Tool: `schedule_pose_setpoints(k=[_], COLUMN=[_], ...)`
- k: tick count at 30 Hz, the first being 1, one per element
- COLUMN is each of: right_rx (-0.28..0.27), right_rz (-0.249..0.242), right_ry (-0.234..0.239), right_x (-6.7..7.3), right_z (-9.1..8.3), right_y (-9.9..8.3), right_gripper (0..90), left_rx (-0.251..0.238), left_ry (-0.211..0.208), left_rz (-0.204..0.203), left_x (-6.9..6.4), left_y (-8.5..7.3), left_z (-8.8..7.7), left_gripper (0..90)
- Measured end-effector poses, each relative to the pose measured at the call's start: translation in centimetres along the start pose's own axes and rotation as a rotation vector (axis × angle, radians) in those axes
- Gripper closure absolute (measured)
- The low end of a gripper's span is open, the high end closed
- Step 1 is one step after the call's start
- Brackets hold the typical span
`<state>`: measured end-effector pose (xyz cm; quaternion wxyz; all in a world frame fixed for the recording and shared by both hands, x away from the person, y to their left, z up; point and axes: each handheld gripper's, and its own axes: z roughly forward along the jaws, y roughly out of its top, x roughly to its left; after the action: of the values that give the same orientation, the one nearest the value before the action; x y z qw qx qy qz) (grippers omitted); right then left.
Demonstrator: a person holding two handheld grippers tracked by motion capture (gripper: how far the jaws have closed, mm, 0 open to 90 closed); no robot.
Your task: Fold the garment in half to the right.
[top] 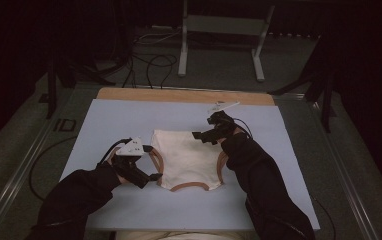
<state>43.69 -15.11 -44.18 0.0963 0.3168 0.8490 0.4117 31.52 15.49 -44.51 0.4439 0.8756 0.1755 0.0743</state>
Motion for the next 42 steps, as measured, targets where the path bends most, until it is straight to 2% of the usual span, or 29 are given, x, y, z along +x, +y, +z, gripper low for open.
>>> schedule_pose_setpoints(k=[3, 5, 11, 19, 23, 28, 32, 36, 42], right_rx=[0.007, 0.013, 0.028, 0.050, 0.060, 0.059, 0.069, 0.077, 0.090], right_rz=[-0.002, -0.004, -0.012, -0.025, -0.031, -0.033, -0.037, -0.040, -0.048], right_ry=[0.011, 0.021, 0.041, 0.057, 0.067, 0.083, 0.089, 0.095, 0.103], right_x=[0.4, 0.6, 1.4, 2.1, 2.5, 2.9, 3.2, 3.5, 3.8], right_z=[0.6, 1.0, 2.2, 3.6, 4.3, 5.0, 5.5, 6.0, 6.8], right_y=[0.2, 0.4, 0.8, 1.1, 1.2, 1.3, 1.4, 1.4, 1.5], right_gripper=[10.2, 10.2, 10.1, 10.1, 10.2, 10.1, 10.1, 10.2, 10.2], left_rx=[0.008, 0.028, 0.053, 0.100, 0.119, 0.129, 0.135, 0.151, 0.167], left_ry=[-0.011, -0.015, -0.036, -0.042, -0.038, -0.039, -0.060, -0.044, -0.046], left_rz=[0.012, 0.038, 0.077, 0.072, 0.093, 0.121, 0.134, 0.162, 0.190], left_x=[-0.6, -1.0, -1.7, -1.7, -1.8, -1.6, -1.3, -1.4, -1.3], left_y=[-0.2, -0.4, -0.7, -1.5, -1.9, -2.4, -2.9, -3.3, -3.7], left_z=[0.4, 0.7, 1.5, 2.7, 3.3, 3.9, 4.5, 5.0, 5.7], left_gripper=[1.9, 1.9, 1.9, 2.2, 4.1, 10.7, 17.1, 18.5, 25.3])
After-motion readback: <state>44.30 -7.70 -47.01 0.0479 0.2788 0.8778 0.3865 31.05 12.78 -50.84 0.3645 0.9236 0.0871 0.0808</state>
